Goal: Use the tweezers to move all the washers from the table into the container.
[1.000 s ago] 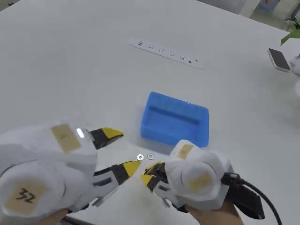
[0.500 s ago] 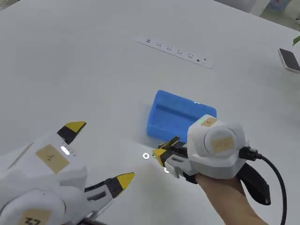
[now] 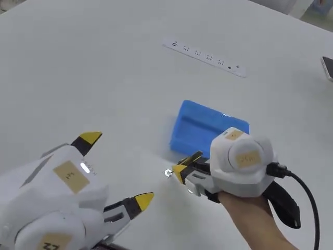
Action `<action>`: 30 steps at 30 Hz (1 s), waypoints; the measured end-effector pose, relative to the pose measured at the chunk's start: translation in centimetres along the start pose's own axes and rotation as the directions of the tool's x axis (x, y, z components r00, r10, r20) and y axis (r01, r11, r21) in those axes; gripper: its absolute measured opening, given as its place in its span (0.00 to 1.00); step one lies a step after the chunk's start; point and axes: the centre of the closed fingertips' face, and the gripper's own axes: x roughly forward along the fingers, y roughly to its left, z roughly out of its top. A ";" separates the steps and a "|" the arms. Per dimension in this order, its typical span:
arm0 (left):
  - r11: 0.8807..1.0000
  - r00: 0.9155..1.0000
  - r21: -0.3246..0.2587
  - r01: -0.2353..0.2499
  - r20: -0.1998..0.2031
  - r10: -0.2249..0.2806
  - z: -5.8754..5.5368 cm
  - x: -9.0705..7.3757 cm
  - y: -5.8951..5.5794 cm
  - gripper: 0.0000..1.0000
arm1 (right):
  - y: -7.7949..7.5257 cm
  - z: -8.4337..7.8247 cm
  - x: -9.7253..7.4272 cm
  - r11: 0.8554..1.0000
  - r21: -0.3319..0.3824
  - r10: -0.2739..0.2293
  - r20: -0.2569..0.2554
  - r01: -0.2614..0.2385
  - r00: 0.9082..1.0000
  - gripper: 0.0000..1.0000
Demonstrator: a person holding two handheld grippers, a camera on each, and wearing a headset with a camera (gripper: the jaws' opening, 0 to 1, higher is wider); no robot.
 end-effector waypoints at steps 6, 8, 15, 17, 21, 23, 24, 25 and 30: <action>1.000 1.000 -0.005 0.013 -0.015 -0.013 -0.3 0.2 -0.2 0.80 | 0.0 -0.3 0.5 1.000 0.028 0.006 -0.012 -0.006 1.000 0.06; 1.000 1.000 0.000 0.010 -0.010 -0.010 -0.2 0.2 -0.2 0.79 | -0.1 -0.5 0.6 1.000 0.010 -0.007 -0.023 0.007 1.000 0.06; 1.000 1.000 0.002 0.021 -0.023 -0.021 -0.4 0.3 -0.5 0.78 | 0.0 -0.6 0.8 1.000 -0.004 -0.005 -0.047 0.004 0.999 0.06; 1.000 1.000 0.006 0.019 -0.025 -0.019 -0.4 0.3 -0.5 0.78 | 0.1 -0.7 0.8 1.000 -0.020 -0.005 -0.057 0.003 0.998 0.06; 1.000 0.999 0.003 0.018 -0.027 -0.018 -0.4 0.3 -0.4 0.77 | 0.0 -0.7 0.7 0.999 -0.036 -0.012 -0.071 0.009 0.997 0.05; 1.000 0.999 0.004 0.017 -0.027 -0.017 -0.4 0.3 -0.4 0.77 | 0.1 -0.8 0.6 1.000 -0.027 -0.007 -0.076 0.005 0.997 0.04; 1.000 0.999 0.006 0.018 -0.026 -0.018 -0.4 0.3 -0.4 0.77 | 0.2 -0.9 0.6 1.000 -0.018 -0.004 -0.081 0.002 0.997 0.04; 1.000 0.999 0.007 0.019 -0.028 -0.019 -0.5 0.4 -0.4 0.76 | 0.2 -0.9 0.5 1.000 -0.008 -0.002 -0.083 0.001 0.997 0.04; 0.999 0.998 0.020 0.040 -0.045 -0.039 -0.7 0.4 -0.8 0.70 | 1.0 -0.7 -0.5 1.000 0.002 0.017 -0.082 -0.017 0.996 0.03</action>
